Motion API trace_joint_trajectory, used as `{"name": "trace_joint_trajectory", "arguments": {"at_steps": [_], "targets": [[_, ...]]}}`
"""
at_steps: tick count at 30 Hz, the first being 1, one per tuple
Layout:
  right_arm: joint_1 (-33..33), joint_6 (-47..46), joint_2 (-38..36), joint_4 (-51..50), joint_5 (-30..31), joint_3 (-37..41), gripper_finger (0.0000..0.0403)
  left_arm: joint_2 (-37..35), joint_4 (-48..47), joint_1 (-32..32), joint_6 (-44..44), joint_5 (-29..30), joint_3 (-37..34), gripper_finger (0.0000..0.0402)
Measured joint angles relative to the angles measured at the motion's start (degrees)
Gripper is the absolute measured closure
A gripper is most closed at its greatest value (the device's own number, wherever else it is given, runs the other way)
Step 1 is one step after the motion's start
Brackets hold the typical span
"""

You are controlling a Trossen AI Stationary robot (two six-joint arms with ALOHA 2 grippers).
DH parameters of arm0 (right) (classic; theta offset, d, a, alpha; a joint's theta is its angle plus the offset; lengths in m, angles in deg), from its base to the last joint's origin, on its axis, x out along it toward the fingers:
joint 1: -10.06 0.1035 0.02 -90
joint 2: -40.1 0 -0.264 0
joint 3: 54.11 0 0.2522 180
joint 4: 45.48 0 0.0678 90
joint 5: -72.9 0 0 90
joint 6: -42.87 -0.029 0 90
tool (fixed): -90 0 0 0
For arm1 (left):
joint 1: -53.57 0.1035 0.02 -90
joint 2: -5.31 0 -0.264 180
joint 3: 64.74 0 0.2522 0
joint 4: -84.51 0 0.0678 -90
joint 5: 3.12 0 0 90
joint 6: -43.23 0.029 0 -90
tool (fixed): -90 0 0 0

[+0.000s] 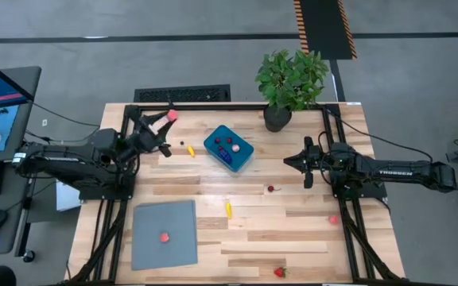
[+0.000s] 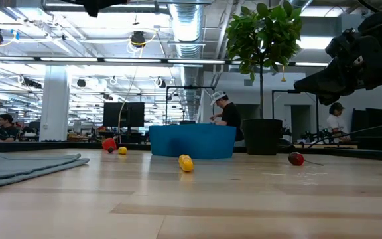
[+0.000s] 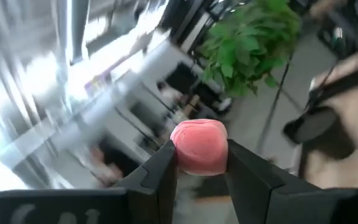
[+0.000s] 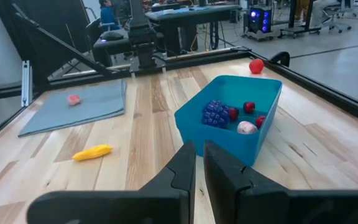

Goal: Pick and placing Produce into tupperware
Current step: Put the top apricot into the container

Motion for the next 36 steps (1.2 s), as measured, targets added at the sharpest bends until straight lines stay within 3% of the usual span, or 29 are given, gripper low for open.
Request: {"name": "trace_joint_trajectory", "arguments": {"at_steps": [4,14,21,24,30,36], "targets": [[0.0,0.0,-0.02,0.0,0.0,0.0,0.0348,0.02,-6.14,0.06,-22.0,0.93,0.0,0.0294],[0.0,0.0,-0.02,0.48,0.0,0.01,0.0348,1.3,-20.39,0.02,-73.87,-9.28,0.0,0.0294],[0.0,0.0,-0.02,0.89,0.0,0.0,0.0348,1.6,-25.61,0.01,-96.1,-21.21,-0.02,0.0294],[0.0,-0.22,-0.02,0.88,0.01,0.0,0.0348,2.15,-24.53,-0.38,-104.31,-23.77,-0.02,0.0294],[0.0,-1.49,-0.02,0.66,0.0,0.0,0.0348,5.55,-23.8,-2.23,-108.56,-23.06,-0.02,0.0294],[0.0,-1.53,-0.02,0.42,0.0,0.0,0.0348,11.1,-19.15,-1.68,-93.02,-19.97,-0.02,0.0294]]}}
